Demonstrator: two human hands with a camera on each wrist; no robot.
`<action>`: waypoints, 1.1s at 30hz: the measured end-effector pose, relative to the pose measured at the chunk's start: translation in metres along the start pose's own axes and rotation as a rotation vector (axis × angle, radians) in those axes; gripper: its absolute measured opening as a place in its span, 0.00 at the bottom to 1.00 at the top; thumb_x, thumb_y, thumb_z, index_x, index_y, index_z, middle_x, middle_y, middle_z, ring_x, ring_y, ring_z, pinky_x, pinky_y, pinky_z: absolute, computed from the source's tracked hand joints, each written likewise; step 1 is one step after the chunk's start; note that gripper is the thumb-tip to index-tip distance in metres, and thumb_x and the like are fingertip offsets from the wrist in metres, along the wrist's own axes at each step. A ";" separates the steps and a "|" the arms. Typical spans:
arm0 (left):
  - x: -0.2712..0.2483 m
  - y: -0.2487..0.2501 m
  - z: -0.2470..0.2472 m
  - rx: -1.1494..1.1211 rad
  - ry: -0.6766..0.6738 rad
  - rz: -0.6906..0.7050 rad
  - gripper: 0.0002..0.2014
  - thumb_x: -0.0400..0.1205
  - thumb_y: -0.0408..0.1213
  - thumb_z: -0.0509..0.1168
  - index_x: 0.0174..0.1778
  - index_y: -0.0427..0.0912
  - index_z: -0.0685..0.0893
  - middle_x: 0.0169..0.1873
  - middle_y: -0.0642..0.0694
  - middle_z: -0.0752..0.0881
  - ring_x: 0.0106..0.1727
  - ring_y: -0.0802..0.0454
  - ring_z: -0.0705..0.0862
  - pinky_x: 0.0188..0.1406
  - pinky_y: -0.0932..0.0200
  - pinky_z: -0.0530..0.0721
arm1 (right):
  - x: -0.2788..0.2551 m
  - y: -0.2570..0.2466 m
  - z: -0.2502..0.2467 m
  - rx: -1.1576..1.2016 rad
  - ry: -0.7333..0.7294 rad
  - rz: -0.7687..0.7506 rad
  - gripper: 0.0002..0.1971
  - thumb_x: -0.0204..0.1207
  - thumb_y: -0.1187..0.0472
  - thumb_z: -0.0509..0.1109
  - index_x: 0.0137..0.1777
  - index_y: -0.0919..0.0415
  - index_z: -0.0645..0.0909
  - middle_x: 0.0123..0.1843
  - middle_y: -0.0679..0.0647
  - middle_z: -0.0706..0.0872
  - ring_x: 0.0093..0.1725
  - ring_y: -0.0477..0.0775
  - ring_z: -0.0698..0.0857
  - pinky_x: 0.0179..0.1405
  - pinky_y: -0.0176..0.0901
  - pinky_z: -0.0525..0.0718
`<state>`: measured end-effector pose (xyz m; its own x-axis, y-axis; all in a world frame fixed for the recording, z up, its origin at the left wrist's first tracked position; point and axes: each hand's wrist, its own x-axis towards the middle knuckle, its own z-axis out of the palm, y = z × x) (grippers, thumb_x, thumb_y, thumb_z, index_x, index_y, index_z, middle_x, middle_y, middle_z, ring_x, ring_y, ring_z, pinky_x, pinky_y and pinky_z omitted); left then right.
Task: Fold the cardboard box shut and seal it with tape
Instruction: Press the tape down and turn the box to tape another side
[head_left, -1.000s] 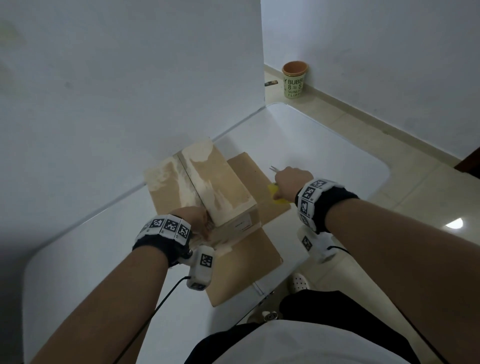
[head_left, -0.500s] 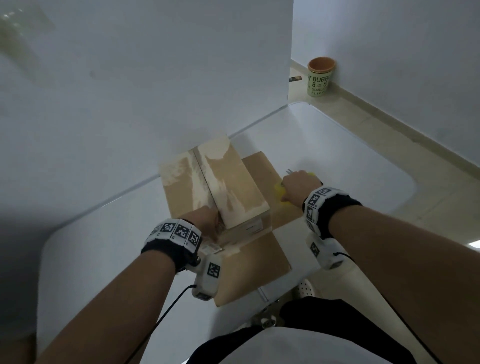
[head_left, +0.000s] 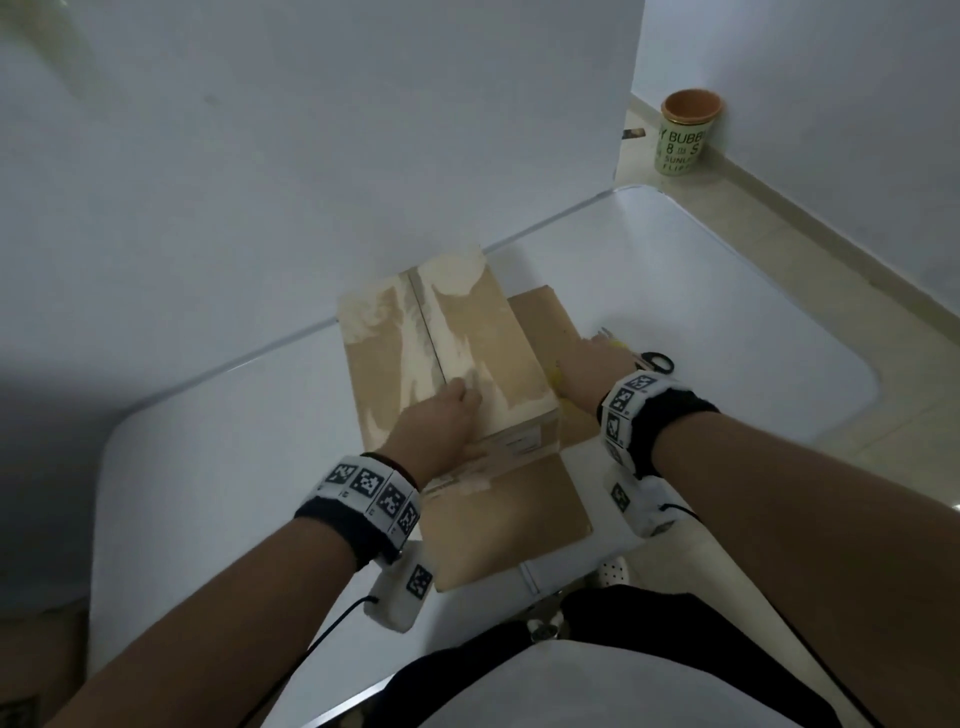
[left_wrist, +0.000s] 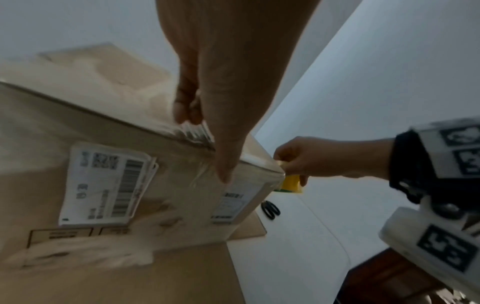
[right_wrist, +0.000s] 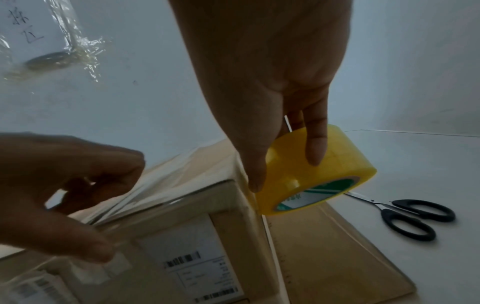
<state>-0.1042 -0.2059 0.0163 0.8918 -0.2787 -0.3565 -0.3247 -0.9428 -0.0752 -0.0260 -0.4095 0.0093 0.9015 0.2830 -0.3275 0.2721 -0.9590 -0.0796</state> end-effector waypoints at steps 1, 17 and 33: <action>0.004 0.004 -0.001 -0.007 0.018 0.056 0.28 0.80 0.54 0.66 0.67 0.38 0.69 0.61 0.42 0.72 0.51 0.41 0.83 0.40 0.49 0.83 | -0.002 -0.002 0.000 -0.001 -0.017 0.011 0.20 0.80 0.68 0.57 0.26 0.56 0.59 0.33 0.55 0.75 0.41 0.58 0.79 0.38 0.41 0.76; 0.044 0.028 -0.028 -0.002 0.044 0.188 0.27 0.80 0.65 0.58 0.54 0.41 0.76 0.45 0.45 0.78 0.44 0.45 0.81 0.35 0.54 0.73 | -0.006 0.027 -0.006 -0.036 -0.064 0.001 0.20 0.81 0.47 0.65 0.62 0.62 0.81 0.61 0.61 0.84 0.61 0.60 0.83 0.47 0.46 0.77; 0.090 0.050 -0.025 -0.144 0.068 0.247 0.19 0.76 0.58 0.65 0.31 0.48 0.72 0.30 0.48 0.82 0.31 0.52 0.77 0.32 0.55 0.76 | -0.026 0.070 -0.011 0.122 -0.239 -0.083 0.17 0.83 0.46 0.61 0.56 0.61 0.72 0.54 0.60 0.84 0.45 0.53 0.75 0.44 0.47 0.74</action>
<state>-0.0328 -0.2827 0.0034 0.8120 -0.5096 -0.2845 -0.4906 -0.8600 0.1403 -0.0268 -0.4842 0.0229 0.7686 0.3624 -0.5271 0.2862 -0.9318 -0.2233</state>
